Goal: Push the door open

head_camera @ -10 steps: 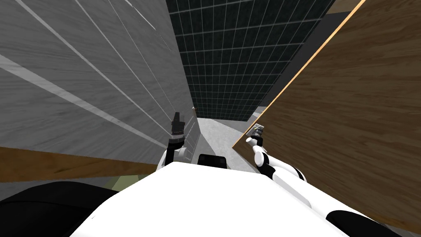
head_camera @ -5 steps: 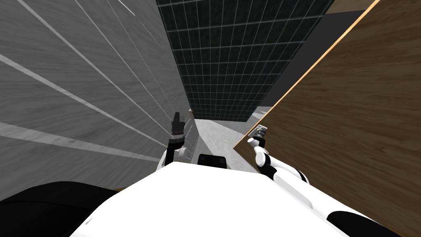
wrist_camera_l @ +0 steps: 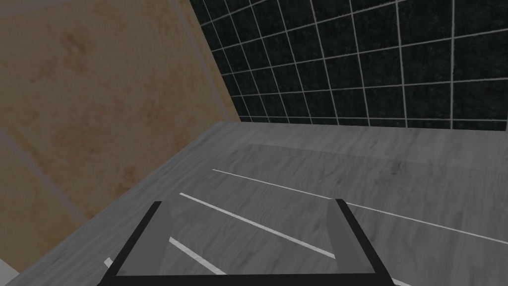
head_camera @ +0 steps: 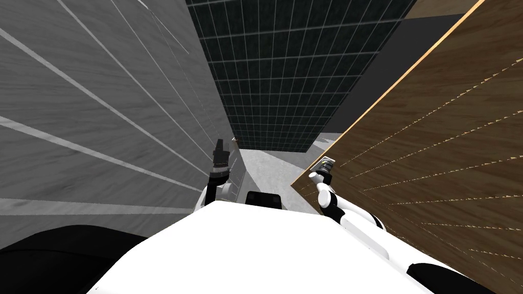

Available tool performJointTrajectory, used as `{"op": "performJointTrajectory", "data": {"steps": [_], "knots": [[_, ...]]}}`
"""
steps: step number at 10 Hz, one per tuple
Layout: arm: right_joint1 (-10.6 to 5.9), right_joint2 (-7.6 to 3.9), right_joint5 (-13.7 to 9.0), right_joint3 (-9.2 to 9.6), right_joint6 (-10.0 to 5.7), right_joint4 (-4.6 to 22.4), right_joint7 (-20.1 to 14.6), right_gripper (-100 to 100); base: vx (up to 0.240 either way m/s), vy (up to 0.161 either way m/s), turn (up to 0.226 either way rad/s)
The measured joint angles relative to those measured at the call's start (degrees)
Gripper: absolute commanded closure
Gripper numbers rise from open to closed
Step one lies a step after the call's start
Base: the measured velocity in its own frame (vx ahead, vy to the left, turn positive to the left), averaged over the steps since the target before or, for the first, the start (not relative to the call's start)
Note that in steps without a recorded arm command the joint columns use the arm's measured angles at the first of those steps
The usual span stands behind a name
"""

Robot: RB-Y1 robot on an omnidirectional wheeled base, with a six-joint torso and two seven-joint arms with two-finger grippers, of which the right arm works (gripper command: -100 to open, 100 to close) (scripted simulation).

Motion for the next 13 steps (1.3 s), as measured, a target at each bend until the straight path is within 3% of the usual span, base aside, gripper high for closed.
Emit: {"op": "performJointTrajectory", "data": {"steps": [2,3,5,6,7,9,11,12,13], "knots": [[-0.46,-0.78,-0.37,-0.66,-0.52,1.25,0.24,100,0.185,-0.040,-0.029],[-1.15,-1.86,-0.55,-0.88,-1.42,3.92,0.01,100,0.158,-0.036,-0.028],[-0.38,-1.52,-1.39,-2.51,-1.36,2.10,1.36,100,0.184,-0.055,-0.036],[-0.76,-2.18,-1.63,-2.90,-1.97,3.51,1.52,100,0.172,-0.035,-0.020],[0.69,-1.28,-2.28,-4.09,-0.69,-0.03,2.71,100,0.114,-0.010,-0.029],[-0.11,-2.53,-2.43,-4.40,-1.78,2.42,2.63,100,0.134,-0.020,-0.025],[0.08,-2.79,-2.72,-4.93,-2.15,2.83,2.84,100,0.092,-0.020,-0.023],[0.84,-2.13,-3.18,-5.75,-1.67,1.38,3.66,100,0.139,-0.042,-0.028],[0.41,-2.78,-3.23,-5.82,-2.17,3.07,3.62,100,0.135,-0.065,-0.010]]}}
